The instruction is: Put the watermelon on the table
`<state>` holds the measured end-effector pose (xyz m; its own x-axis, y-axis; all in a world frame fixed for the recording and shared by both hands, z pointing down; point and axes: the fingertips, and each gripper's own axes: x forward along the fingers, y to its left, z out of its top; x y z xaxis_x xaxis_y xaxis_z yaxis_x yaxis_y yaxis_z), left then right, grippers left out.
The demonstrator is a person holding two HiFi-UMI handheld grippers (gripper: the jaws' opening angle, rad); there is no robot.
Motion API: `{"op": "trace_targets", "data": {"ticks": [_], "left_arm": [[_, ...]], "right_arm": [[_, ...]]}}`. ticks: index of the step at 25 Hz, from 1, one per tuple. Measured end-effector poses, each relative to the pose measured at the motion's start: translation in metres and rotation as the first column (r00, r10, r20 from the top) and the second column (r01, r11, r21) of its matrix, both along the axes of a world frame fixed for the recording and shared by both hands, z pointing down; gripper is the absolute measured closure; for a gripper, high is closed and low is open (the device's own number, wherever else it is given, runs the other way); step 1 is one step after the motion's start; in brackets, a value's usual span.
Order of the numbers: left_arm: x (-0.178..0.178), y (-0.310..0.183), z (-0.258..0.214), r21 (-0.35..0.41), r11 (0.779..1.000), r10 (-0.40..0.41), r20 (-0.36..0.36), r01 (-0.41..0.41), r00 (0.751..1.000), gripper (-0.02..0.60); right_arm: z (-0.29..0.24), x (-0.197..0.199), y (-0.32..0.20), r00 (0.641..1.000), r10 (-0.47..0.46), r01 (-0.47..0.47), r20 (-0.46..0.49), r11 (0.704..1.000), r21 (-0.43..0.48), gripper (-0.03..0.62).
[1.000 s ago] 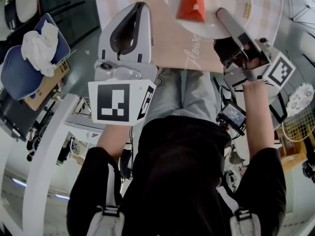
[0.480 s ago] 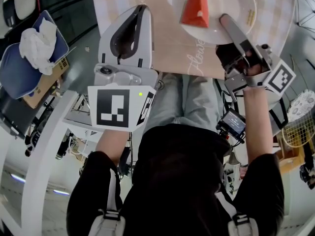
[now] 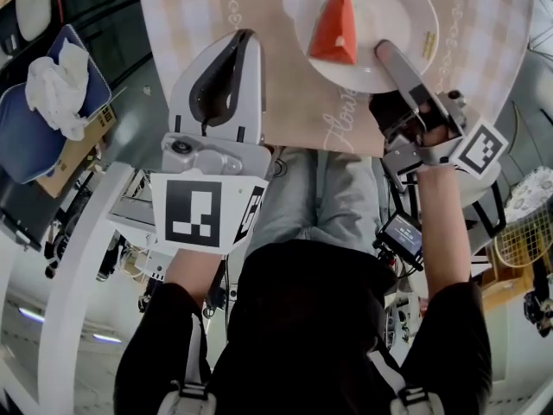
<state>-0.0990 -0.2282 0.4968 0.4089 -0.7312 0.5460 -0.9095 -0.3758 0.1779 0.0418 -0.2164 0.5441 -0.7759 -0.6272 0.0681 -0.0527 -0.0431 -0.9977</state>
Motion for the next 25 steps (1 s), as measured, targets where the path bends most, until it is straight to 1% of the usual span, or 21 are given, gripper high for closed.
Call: {"op": "trace_targets", "data": {"ticks": [5,9,13,20,25], "left_arm": [[0.005,0.002,0.014,-0.021,1.000,0.000,-0.008,0.000,1.000,0.578],[0.006,0.005,0.025,-0.037,0.999,-0.004,-0.013,0.003,1.000,0.578],[0.005,0.008,0.029,-0.047,0.999,-0.007,-0.012,0.007,1.000,0.578],[0.008,0.008,0.036,-0.060,0.998,-0.008,-0.015,0.007,1.000,0.577],[0.011,0.007,0.036,-0.063,0.998,-0.001,-0.020,0.000,1.000,0.578]], "right_arm": [[0.020,-0.003,0.000,1.000,-0.014,0.014,-0.017,1.000,-0.014,0.569],[0.032,-0.009,0.000,1.000,-0.007,0.007,0.000,0.999,-0.043,0.569],[0.038,-0.011,0.000,1.000,-0.009,0.009,-0.004,0.998,-0.066,0.569],[0.045,-0.013,-0.002,0.999,-0.011,0.004,-0.051,0.990,-0.139,0.569],[0.051,-0.011,0.000,0.996,0.003,-0.020,-0.093,0.982,-0.188,0.569]]}}
